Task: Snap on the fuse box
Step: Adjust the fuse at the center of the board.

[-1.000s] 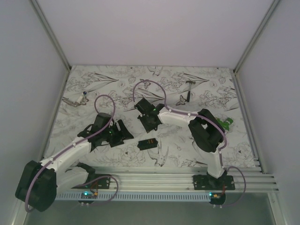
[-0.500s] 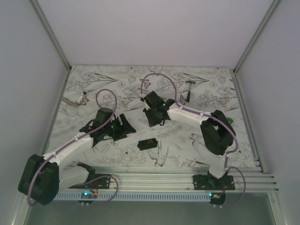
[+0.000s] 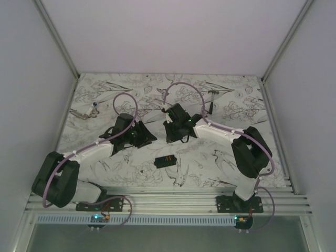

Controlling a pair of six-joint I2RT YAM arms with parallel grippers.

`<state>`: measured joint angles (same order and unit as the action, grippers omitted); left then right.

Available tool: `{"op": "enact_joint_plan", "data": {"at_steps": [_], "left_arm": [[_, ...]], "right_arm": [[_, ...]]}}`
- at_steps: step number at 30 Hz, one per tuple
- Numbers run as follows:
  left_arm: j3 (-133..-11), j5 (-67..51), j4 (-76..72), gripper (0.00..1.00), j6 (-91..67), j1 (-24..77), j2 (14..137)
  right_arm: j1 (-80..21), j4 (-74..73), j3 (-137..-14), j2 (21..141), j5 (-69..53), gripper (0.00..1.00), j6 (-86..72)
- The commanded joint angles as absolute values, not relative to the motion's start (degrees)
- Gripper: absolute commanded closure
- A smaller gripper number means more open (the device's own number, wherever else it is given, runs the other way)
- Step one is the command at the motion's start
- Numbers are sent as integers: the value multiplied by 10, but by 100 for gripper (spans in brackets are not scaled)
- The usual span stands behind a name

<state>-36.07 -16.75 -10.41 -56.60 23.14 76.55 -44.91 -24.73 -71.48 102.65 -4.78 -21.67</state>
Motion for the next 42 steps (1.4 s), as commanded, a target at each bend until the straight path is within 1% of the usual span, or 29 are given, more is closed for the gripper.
{"op": "enact_joint_plan", "data": {"at_steps": [1, 5, 11, 17, 19, 22, 26, 32, 37, 42], "left_arm": [[-375, -157, -124, 58, -556, 236, 789], [-382, -160, -123, 56, -518, 236, 802], [-390, -163, -115, 54, -465, 235, 824], [-402, -173, -109, 52, -419, 236, 844], [-408, -177, -108, 52, -407, 238, 850], [-416, -182, -106, 52, -390, 243, 857], [-443, -187, -102, 52, -336, 267, 880], [-497, -192, -85, 53, -178, 312, 932], [-530, -182, -73, 54, -84, 329, 960], [-560, -155, -30, 56, -3, 348, 990]], "right_arm": [[-445, -219, -710, 1054, -27, 86, -221], [-446, -207, -726, 1087, -33, 85, -196], [-447, -209, -750, 1121, -30, 78, -174], [-446, -207, -742, 1101, -30, 65, -170], [-445, -206, -738, 1091, -30, 63, -167], [-443, -206, -731, 1079, -30, 63, -170], [-426, -200, -694, 1033, -5, 62, -184], [-359, -178, -601, 948, -4, 55, -209], [-312, -151, -530, 868, -20, 47, -227], [-289, -140, -498, 836, -43, 41, -231]]}}
